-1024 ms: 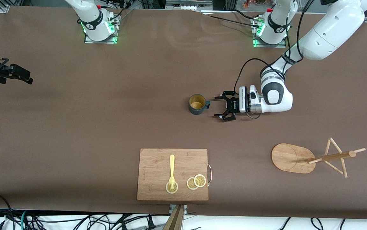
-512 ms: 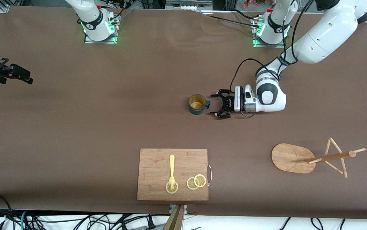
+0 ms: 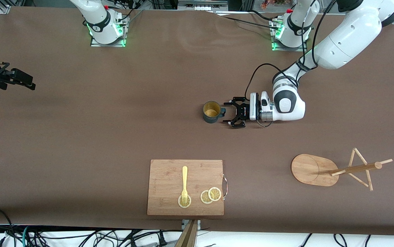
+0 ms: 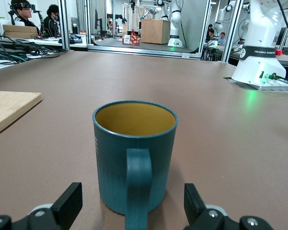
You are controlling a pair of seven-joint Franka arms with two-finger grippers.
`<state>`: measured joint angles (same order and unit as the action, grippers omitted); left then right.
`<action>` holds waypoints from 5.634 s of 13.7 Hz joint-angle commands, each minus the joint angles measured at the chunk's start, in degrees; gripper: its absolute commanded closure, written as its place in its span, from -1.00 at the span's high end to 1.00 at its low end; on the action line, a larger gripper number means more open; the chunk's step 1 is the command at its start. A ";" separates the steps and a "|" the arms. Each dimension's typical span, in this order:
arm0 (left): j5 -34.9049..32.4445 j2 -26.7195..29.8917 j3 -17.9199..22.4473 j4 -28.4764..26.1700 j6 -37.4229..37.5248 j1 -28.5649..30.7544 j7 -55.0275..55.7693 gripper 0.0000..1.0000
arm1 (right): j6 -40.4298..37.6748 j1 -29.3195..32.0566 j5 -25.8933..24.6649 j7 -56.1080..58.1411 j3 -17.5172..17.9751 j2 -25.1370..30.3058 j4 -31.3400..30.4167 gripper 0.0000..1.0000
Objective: Pass cup and hang on rack
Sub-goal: 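Close the left gripper on the teal mug handle, then lift the mug by its handle with the left gripper and tilt it, then carry the mug with the left gripper over the wooden rack peg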
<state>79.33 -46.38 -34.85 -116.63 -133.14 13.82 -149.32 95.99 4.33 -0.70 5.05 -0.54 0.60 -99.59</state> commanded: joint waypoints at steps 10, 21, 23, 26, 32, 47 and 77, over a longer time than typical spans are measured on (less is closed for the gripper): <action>3.73 -1.52 -0.13 1.85 -0.19 -1.43 -2.30 0.24 | 2.10 0.42 3.07 0.49 -0.25 -2.01 2.73 1.00; 3.29 -1.35 0.39 1.41 0.08 -0.29 -3.96 -0.48 | 1.66 0.51 3.25 0.58 -0.43 -2.01 2.73 1.00; 3.63 -1.26 0.48 1.41 -0.10 -0.29 -6.06 -0.72 | 1.57 0.51 3.25 0.58 -0.43 -2.01 2.73 1.00; 3.64 -1.17 0.66 0.97 0.08 -0.20 -6.95 -1.00 | 1.48 0.51 3.25 0.66 -0.43 -2.01 2.73 1.00; 3.90 4.35 0.74 -4.29 1.57 4.54 -5.91 -1.00 | -1.59 0.51 3.42 0.58 -0.25 -1.57 3.52 1.00; -13.67 32.92 0.30 -16.88 29.95 29.41 34.26 -1.00 | -3.62 0.51 3.42 0.14 -0.08 -1.39 4.31 1.00; -16.58 11.23 -0.13 5.87 46.22 52.36 109.23 -1.00 | -5.20 0.68 3.60 0.58 -0.52 -1.66 4.40 1.00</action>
<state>62.53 -31.34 -34.49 -115.16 -87.81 66.83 -43.09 91.86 4.43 1.99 5.06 -1.26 -0.97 -96.14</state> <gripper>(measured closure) 0.789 0.000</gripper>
